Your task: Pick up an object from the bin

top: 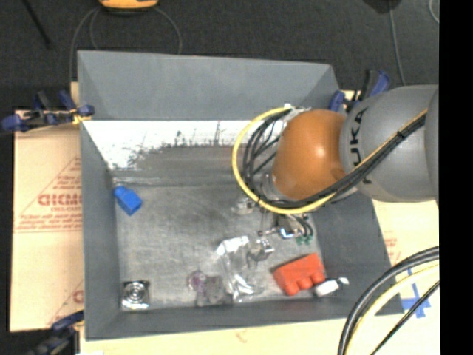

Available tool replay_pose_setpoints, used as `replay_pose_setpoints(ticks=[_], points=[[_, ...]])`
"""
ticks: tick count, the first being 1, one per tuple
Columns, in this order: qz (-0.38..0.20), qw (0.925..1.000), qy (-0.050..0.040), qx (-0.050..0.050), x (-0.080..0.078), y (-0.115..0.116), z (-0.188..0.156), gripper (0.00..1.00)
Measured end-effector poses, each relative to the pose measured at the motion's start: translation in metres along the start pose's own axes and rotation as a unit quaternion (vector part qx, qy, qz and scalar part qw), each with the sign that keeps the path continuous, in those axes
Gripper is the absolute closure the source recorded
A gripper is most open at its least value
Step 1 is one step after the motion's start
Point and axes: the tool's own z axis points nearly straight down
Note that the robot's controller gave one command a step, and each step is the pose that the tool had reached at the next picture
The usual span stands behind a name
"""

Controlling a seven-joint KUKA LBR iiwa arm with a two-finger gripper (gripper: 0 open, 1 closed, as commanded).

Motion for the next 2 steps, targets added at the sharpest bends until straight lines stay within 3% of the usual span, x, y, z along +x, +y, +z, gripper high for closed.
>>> replay_pose_setpoints(ticks=[2], points=[[-0.008, 1.0000, -0.0002, 0.000, 0.0001, 0.0001, -0.0002, 0.00]])
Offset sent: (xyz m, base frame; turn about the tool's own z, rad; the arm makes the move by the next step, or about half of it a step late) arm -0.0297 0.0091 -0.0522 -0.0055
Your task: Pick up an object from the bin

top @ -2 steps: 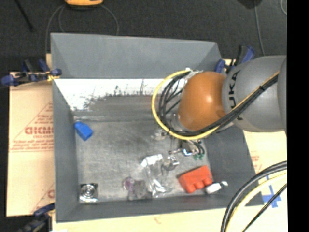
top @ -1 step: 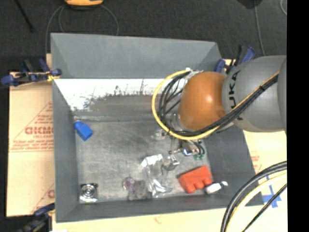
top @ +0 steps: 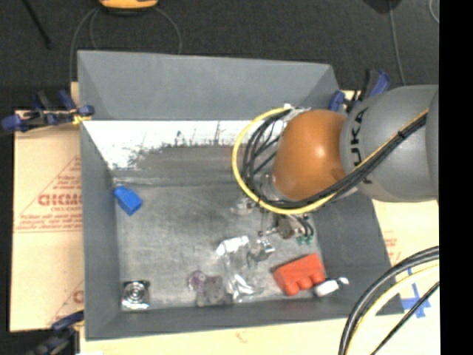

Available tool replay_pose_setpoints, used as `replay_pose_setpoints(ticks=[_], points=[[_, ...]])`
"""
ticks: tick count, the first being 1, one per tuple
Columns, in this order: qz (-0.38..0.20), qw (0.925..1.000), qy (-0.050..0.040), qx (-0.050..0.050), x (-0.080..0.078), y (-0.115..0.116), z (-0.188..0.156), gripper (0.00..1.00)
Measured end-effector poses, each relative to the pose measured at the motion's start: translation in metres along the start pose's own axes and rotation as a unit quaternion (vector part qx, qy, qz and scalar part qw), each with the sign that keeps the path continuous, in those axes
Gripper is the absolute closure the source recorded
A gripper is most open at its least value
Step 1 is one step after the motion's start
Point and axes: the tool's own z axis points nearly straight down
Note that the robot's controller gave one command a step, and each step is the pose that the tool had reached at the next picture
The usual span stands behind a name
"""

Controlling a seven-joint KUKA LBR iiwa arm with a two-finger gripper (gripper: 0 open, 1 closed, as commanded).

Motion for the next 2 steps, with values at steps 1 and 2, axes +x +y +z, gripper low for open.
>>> replay_pose_setpoints(ticks=[1, 2], points=[[0.004, 1.0000, 0.0002, 0.001, 0.0001, -0.0003, -0.0002, 0.00], [-0.043, 0.9991, -0.0012, -0.001, -0.0009, 0.0010, 0.0003, 0.00]])
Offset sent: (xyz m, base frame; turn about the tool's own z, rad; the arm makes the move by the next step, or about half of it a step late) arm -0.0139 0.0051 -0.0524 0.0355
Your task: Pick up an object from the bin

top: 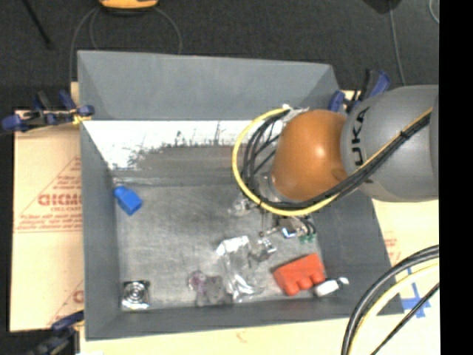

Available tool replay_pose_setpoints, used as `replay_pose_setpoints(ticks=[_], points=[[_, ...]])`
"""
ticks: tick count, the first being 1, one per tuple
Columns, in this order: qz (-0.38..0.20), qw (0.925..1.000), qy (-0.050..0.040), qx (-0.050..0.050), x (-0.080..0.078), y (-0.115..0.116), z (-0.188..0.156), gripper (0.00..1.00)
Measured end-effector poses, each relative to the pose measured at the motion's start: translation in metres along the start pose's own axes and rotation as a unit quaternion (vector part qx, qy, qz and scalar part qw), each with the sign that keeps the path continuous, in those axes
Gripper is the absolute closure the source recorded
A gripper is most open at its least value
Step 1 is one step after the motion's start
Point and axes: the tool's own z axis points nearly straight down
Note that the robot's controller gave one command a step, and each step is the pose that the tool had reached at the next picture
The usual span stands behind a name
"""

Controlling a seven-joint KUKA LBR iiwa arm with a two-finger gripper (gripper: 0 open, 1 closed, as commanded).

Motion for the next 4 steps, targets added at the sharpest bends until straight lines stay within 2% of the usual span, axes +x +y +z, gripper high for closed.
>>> replay_pose_setpoints(ticks=[1, 2, 4], points=[[0.005, 1.0000, 0.0008, 0.001, 0.0005, -0.0006, -0.0007, 0.00], [-0.022, 0.9998, 0.0004, 0.000, 0.0002, 0.0004, 0.0000, 0.00], [-0.010, 0.9999, 0.0027, 0.001, 0.0019, -0.0018, 0.0001, 0.00]])
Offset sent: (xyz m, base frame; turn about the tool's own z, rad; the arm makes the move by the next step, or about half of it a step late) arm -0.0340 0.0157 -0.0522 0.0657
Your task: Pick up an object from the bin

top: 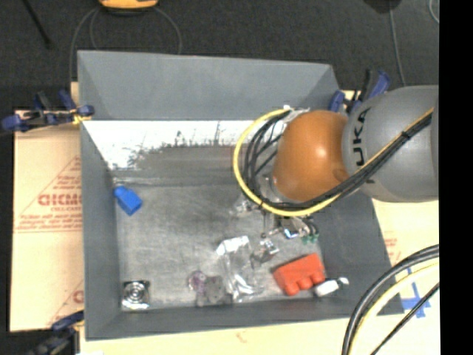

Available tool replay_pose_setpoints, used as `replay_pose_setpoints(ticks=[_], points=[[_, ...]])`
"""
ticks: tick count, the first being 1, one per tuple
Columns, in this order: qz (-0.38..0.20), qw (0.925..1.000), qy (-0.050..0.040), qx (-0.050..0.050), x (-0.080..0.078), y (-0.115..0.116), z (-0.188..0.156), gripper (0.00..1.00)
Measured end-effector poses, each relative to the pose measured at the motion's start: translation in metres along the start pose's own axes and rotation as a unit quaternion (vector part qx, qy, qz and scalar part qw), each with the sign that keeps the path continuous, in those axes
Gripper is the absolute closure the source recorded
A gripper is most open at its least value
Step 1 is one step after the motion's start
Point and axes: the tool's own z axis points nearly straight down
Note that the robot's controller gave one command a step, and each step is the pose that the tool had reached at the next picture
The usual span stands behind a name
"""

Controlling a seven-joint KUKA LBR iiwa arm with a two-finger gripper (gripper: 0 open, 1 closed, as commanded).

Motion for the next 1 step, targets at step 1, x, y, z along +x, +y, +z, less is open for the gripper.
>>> replay_pose_setpoints(ticks=[1], points=[[-0.053, 0.9985, 0.0096, -0.003, 0.0077, 0.0014, 0.0112, 0.00]])
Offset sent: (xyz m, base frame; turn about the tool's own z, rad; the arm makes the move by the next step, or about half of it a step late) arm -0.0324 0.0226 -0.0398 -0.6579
